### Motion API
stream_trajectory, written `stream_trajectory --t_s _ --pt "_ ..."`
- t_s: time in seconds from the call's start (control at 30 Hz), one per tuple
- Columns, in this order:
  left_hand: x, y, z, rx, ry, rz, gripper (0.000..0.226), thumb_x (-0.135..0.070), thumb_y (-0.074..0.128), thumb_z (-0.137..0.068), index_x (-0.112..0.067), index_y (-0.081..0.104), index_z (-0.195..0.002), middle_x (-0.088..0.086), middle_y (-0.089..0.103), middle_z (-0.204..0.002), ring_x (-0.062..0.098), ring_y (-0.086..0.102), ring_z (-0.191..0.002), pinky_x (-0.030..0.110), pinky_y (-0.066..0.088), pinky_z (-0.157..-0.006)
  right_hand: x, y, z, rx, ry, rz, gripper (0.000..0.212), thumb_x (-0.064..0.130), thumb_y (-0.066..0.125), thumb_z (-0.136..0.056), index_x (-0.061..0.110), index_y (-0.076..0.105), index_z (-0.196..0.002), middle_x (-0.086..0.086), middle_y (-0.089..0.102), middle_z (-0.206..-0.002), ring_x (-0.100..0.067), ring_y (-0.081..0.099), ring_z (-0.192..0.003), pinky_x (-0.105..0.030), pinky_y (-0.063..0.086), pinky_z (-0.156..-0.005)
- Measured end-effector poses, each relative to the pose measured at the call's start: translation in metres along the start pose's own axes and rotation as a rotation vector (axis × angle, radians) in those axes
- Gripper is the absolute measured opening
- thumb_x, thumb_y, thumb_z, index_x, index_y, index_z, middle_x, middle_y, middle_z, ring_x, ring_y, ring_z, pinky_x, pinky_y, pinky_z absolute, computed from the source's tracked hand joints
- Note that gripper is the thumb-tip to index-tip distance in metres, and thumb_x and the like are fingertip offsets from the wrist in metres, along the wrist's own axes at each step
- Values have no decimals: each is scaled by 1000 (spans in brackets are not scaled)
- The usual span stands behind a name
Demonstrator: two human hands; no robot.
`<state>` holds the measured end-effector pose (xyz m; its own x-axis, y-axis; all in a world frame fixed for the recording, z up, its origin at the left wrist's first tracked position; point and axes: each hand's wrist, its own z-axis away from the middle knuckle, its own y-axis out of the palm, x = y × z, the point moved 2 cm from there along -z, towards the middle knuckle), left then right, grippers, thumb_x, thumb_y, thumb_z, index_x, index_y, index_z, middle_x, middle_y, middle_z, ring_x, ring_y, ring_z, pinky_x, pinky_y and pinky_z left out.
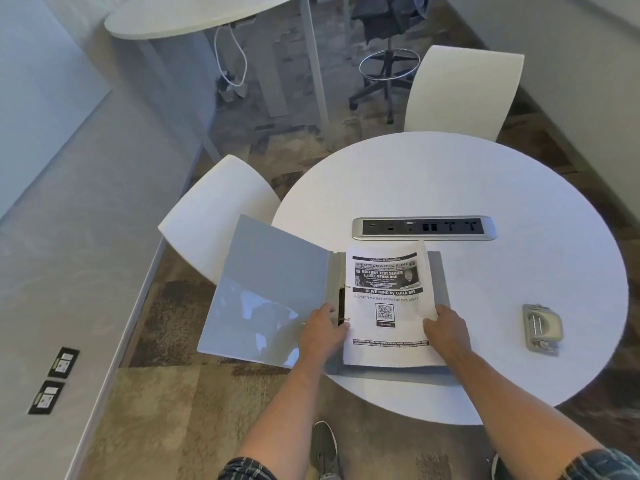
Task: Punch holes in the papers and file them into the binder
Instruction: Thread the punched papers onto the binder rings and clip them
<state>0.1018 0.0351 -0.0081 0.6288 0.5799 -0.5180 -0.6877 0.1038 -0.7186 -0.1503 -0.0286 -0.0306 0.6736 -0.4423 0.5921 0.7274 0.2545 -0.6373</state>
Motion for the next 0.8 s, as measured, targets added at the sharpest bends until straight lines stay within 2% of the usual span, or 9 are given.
stream_trajectory --t_s 0.13,0.3,0.33,0.4,0.47,0.57,0.63,0.7,0.8 --pt "-3 9 -1 37 22 -3 50 -37 70 -88 -23 54 -132 -2 62 -125 20 61 -114 35 52 -94 -13 -10 1 -18 57 100 23 16 57 -83 17 61 -106 -10 71 -102 -33 63 -90 -36 51 -78" --pt "-9 26 2 163 88 -8 33 -35 69 -86 -28 67 -119 -6 71 -112 17 65 -103 39 56 -93 -15 -22 10 -97 135 278 21 25 60 -79 21 56 -99 -3 61 -84 -31 59 -83 -34 43 -74" --pt "-10 29 2 156 98 -10 27 -35 69 -87 -28 69 -113 -6 71 -108 17 66 -100 39 57 -92 -16 -22 11 -139 144 288 25 26 60 -80 19 54 -102 -5 63 -87 -32 60 -86 -35 44 -76" --pt "-14 32 1 136 114 -15 14 -31 68 -89 -25 71 -101 -5 72 -100 17 66 -94 39 58 -87 -21 -20 13 -273 102 339 41 21 63 -77 12 50 -116 -12 65 -108 -36 60 -102 -42 44 -86" --pt "-19 35 2 126 125 -24 10 -30 68 -91 -22 73 -94 -4 72 -92 17 66 -88 35 57 -82 -21 -14 12 -366 -63 347 62 9 68 -71 6 49 -130 -16 58 -127 -38 55 -117 -45 42 -97" --pt "-22 41 3 129 140 -40 15 -31 68 -92 -20 78 -93 -3 73 -89 17 66 -84 29 53 -75 -8 6 10 -236 -445 359 74 5 72 -73 11 53 -144 -10 53 -149 -34 52 -134 -45 41 -110" --pt "-23 45 4 120 139 -33 15 -34 71 -90 -21 79 -91 -3 73 -86 18 66 -83 31 55 -77 2 22 8 -44 -630 490 65 21 68 -89 24 49 -152 -2 39 -163 -27 40 -147 -45 35 -117" --pt "-25 50 7 102 140 -36 15 -34 73 -89 -21 77 -95 -2 73 -91 18 66 -85 32 56 -80 8 34 8 134 -736 651 59 38 54 -101 32 39 -158 5 21 -170 -19 22 -156 -42 24 -121" --pt "-28 55 13 54 135 -82 19 -33 74 -88 -23 73 -104 -3 70 -102 19 65 -93 30 52 -77 0 39 7 247 -737 816 59 47 40 -106 38 25 -162 7 8 -173 -16 10 -158 -40 17 -123"
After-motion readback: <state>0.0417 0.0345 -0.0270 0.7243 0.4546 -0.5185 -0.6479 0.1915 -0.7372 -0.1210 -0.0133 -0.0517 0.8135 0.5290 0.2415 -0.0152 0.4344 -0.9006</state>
